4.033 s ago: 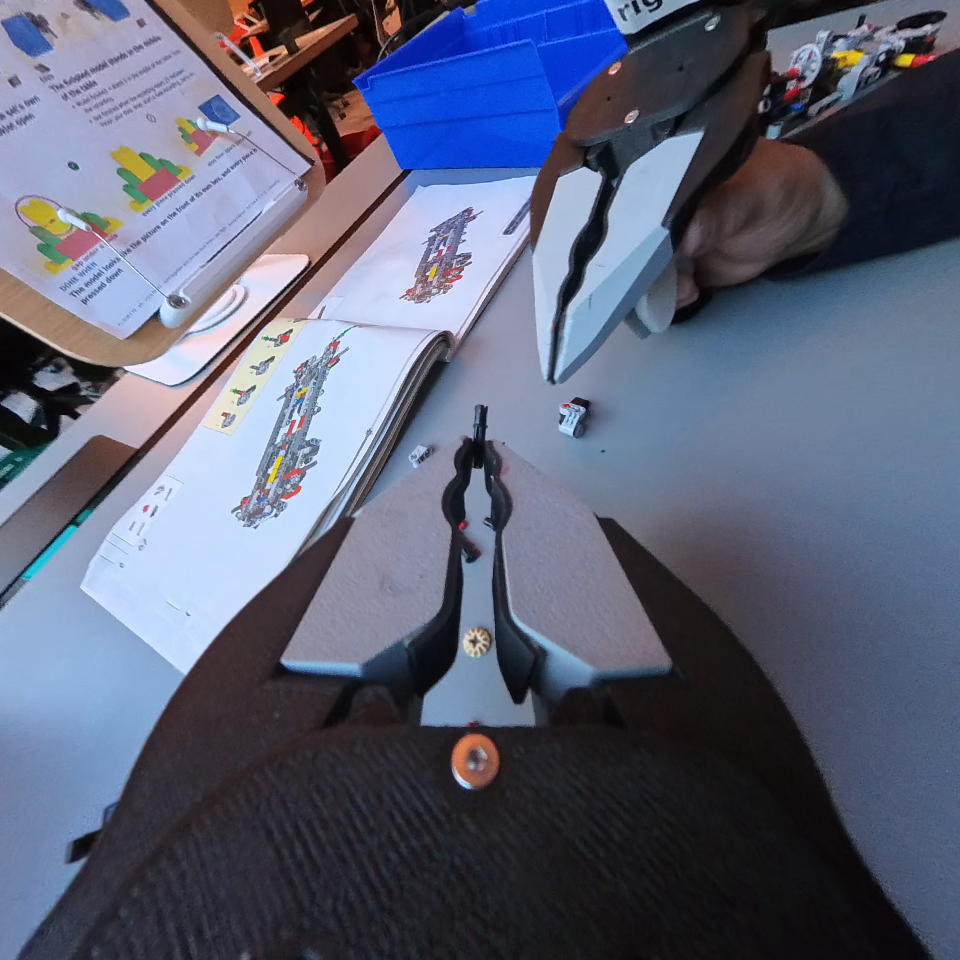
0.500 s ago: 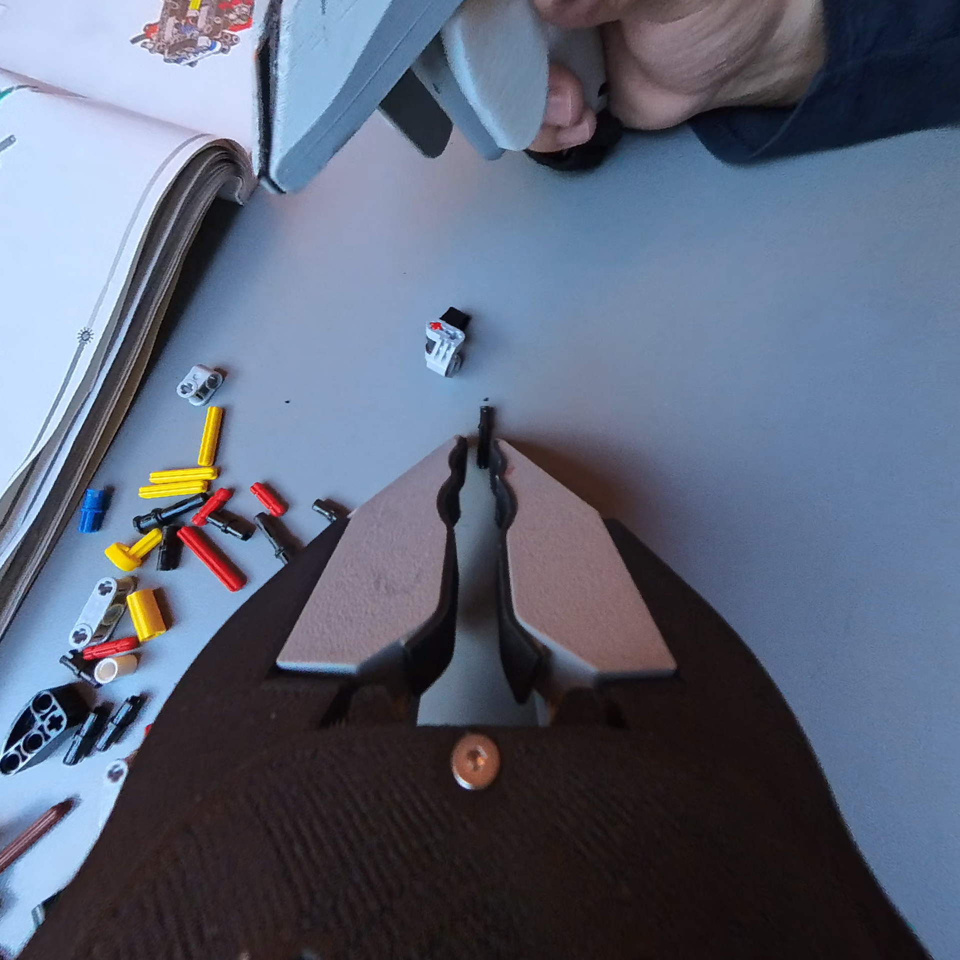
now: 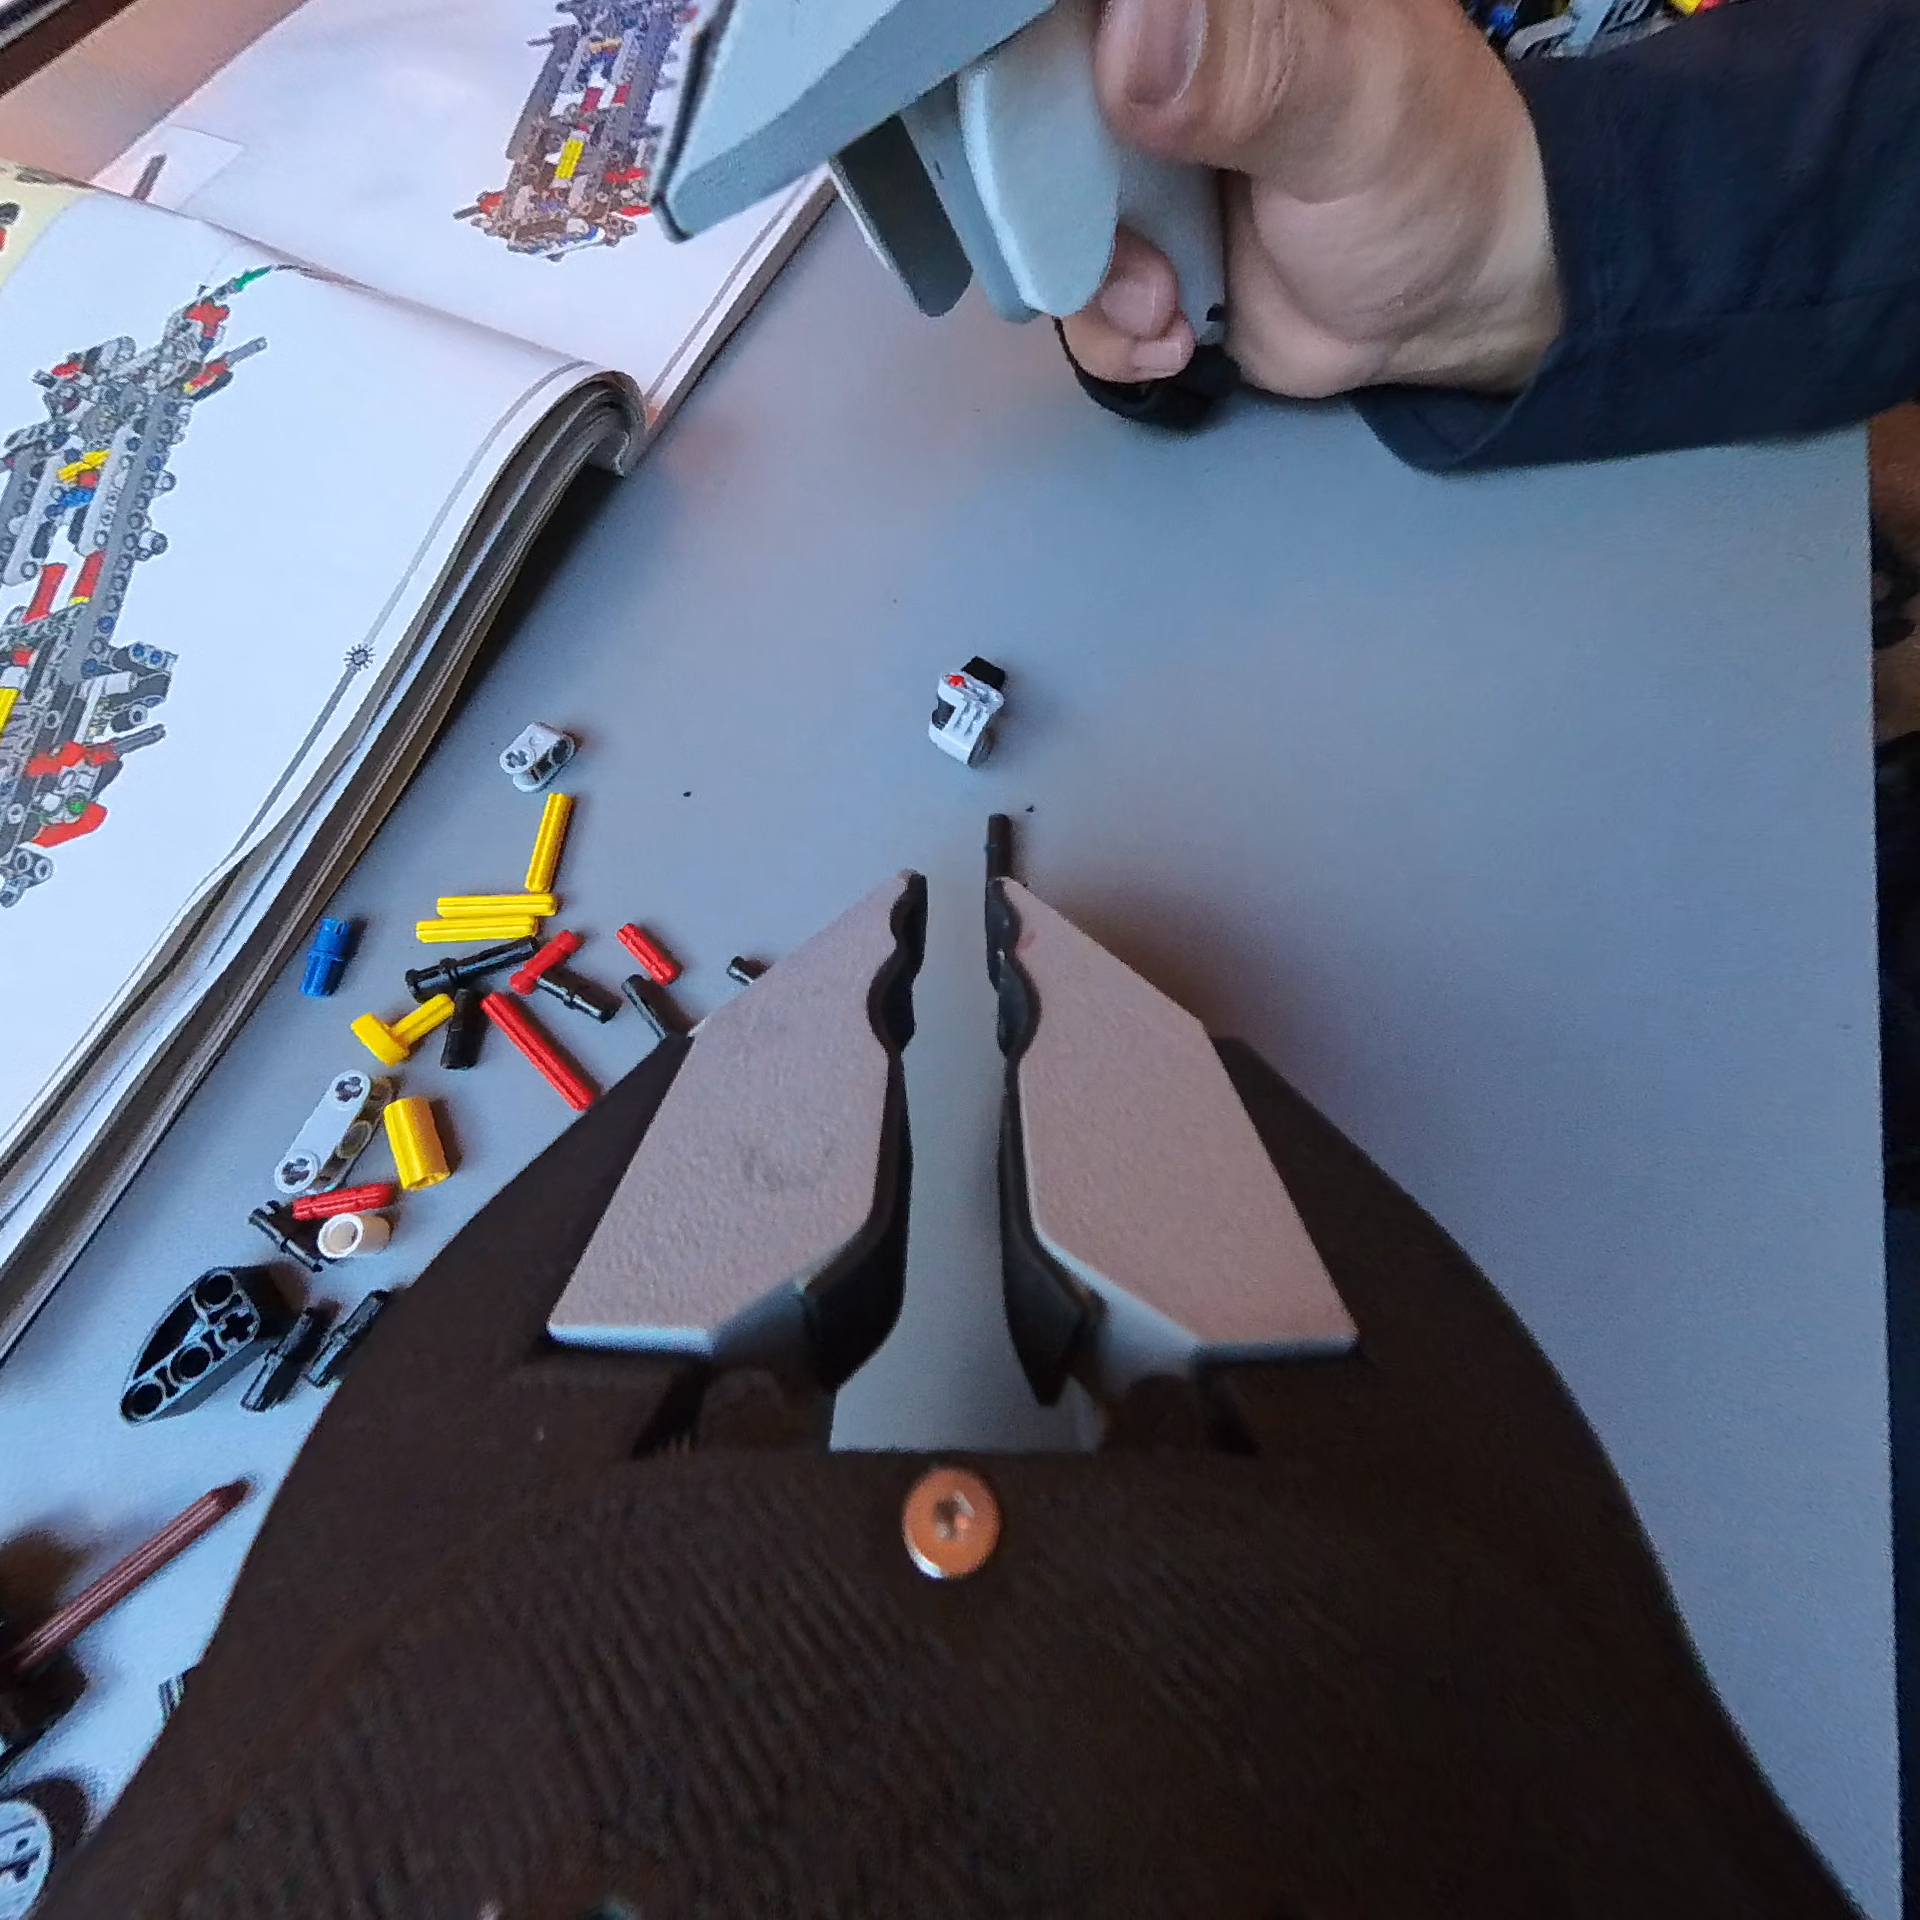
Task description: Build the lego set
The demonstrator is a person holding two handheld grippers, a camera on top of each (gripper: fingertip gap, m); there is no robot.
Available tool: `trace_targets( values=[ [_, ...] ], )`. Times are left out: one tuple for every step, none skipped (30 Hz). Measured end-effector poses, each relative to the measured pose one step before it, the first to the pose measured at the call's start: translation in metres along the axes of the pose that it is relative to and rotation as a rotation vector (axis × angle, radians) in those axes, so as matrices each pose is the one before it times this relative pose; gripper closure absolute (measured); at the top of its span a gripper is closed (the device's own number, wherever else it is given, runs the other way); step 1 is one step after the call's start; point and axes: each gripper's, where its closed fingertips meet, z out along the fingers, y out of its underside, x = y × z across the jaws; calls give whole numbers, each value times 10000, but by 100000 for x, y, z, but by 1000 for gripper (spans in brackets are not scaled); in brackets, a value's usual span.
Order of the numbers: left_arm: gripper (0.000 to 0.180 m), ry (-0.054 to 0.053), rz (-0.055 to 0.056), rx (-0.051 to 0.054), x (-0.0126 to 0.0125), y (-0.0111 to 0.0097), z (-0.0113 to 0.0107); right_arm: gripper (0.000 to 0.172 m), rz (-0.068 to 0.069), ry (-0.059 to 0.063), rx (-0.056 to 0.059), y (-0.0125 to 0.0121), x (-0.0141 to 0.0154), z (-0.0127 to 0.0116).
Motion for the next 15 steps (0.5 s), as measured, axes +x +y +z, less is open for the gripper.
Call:
trace_targets(
  values=[
    [171,7,53,-91,68,148,94,172,-35,-1,-59,100,-41,68],
    [171,-39,73,-105,18,149,107,172,-41,2,-37,52,-32,41],
    [171,-63,94,-95,12,133,114,172,-34,7,-16,25,-24,25],
    [171,-59,94,-97,26,135,140,172,-17,9,-2,-3,3,10],
    [171,-58,76,-99,13,125,149,172,6,2,9,-9,20,5],
    [171,-31,53,-78,48,63,166,172,31,-1,9,-4,43,13],
    [171,16,18,-63,117,19,186,172,45,-15,6,-1,38,38],
    [171,14,-3,-45,114,-39,189,172,53,-17,-2,6,32,52],
    [170,28,9,-43,161,-52,230,172,47,-23,0,16,14,68],
    [171,17,35,-66,155,-16,237,172,35,-37,-7,21,-51,76],
    [170,-67,75,-113,36,48,261,172,13,-35,-22,31,-75,88],
    [170,-102,108,-152,-13,134,276,172,-18,-27,-28,50,-101,91],
    [172,-59,83,-90,26,76,254,172,-40,-17,-34,51,-107,69],
    [175,79,6,10,162,-76,66,172,-55,-11,-31,39,-116,43],
    [177,88,-60,-9,101,-23,46,172,-68,-8,-27,20,-121,25]
  ],
)
